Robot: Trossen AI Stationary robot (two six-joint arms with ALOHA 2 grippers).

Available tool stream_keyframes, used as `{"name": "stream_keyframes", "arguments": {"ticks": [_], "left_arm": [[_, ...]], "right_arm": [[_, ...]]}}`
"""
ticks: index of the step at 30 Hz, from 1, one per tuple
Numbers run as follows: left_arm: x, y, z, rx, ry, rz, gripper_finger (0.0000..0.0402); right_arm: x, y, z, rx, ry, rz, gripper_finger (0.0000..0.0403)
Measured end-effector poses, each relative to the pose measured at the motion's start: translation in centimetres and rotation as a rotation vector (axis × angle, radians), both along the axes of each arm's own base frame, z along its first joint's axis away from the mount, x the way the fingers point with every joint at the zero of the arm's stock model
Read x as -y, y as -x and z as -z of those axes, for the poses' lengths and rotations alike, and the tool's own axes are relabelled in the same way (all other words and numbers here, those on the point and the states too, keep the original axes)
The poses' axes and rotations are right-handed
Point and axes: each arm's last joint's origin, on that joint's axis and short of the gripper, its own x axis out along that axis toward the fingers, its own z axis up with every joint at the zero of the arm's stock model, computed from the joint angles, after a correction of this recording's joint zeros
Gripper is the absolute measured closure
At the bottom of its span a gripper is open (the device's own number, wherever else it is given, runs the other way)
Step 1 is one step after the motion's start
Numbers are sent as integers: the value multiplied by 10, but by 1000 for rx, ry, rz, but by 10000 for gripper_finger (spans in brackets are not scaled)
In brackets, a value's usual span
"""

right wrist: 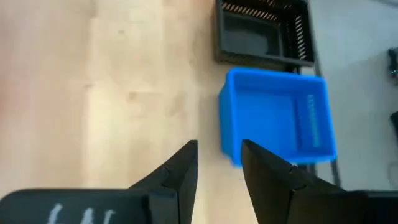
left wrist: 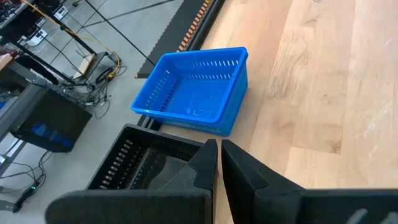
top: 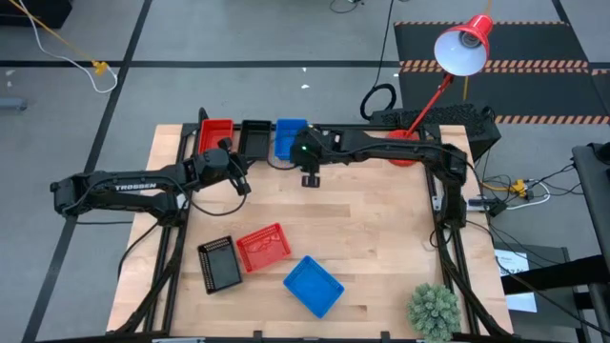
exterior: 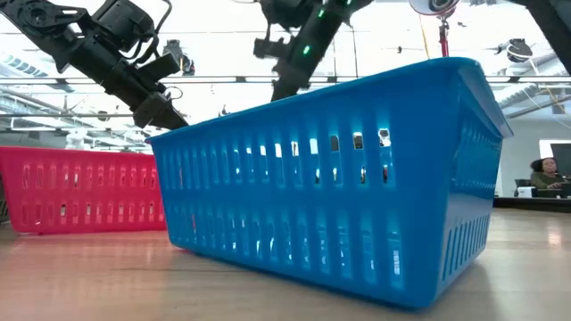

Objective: Stack baskets by color
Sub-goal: Stack the bottom red bin on top of the stacked red bins

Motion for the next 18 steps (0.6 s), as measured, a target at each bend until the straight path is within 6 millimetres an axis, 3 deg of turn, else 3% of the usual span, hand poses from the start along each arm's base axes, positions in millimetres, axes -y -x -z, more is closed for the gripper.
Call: {"name": "stream_keyframes", "arguments": {"ticks": [7,12,18], "left_arm": [[5,-2,1,16,45,63,376],[16,-6,-6,-18,102,103,376],[34,-10,-39,-104,225,129,376]], "right_arm": [[-47,36,-28,-12,-87,16,284],[-77,68,-20,53,-119,-12,284],[-103,113,6,161,-144,-64,284]]}}
